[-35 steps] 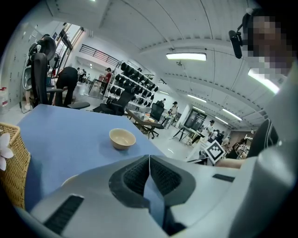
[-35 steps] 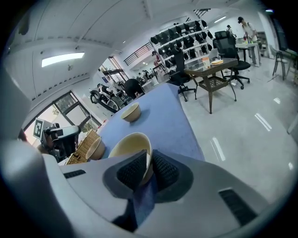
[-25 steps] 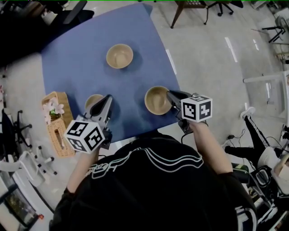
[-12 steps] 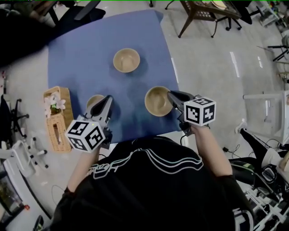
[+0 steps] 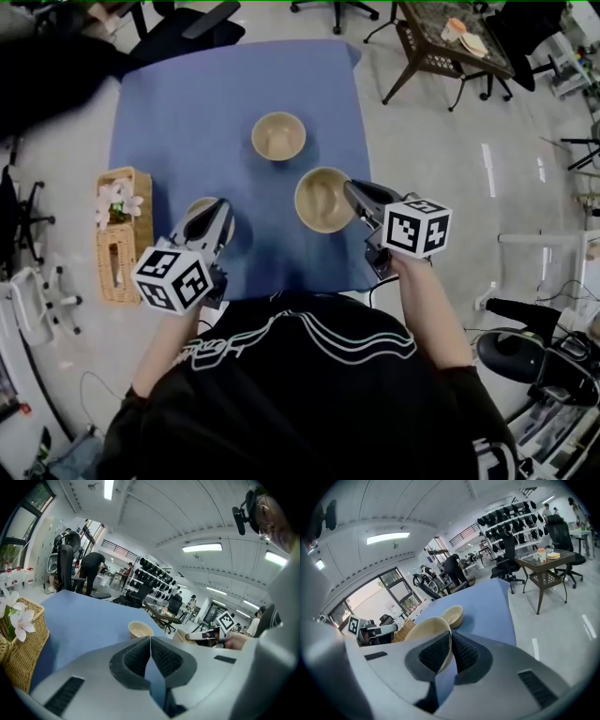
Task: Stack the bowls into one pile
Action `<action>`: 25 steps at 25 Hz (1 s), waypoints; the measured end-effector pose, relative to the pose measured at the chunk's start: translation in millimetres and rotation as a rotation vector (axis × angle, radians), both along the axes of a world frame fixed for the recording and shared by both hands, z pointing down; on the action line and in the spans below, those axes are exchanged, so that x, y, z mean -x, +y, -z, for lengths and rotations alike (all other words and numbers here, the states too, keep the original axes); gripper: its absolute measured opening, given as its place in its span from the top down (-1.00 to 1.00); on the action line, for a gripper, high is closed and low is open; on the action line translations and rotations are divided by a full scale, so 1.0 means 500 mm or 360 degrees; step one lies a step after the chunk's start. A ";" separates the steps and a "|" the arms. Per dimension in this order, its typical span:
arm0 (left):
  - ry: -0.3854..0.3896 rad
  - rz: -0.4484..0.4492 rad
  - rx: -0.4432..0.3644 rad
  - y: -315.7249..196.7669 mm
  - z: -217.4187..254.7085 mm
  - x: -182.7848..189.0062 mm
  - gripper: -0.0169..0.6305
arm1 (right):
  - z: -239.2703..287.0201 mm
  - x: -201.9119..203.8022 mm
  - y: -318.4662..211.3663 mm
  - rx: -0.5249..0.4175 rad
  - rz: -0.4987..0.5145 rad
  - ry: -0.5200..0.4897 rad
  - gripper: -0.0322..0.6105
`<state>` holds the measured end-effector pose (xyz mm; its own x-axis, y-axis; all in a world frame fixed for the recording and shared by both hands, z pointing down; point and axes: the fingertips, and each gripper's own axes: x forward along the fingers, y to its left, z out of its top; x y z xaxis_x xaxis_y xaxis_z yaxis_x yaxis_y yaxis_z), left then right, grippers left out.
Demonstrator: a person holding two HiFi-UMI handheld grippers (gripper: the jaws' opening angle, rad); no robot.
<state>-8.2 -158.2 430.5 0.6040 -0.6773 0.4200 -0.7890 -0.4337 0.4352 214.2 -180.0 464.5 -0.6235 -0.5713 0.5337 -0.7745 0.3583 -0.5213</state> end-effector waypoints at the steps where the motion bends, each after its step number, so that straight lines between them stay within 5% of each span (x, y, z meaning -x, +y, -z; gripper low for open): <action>1: -0.0001 0.0012 -0.0002 -0.001 -0.001 0.006 0.86 | 0.006 0.006 -0.011 -0.0014 0.0007 -0.0003 0.78; 25: 0.0014 0.0260 0.0056 -0.011 -0.051 0.127 0.86 | 0.028 0.120 -0.233 -0.0185 0.0101 0.0121 0.78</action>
<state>-71.6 -163.7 456.0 0.4909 -0.7517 0.4405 -0.8439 -0.2845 0.4549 154.0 -296.3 450.3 -0.6208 -0.5927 0.5132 -0.7840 0.4624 -0.4142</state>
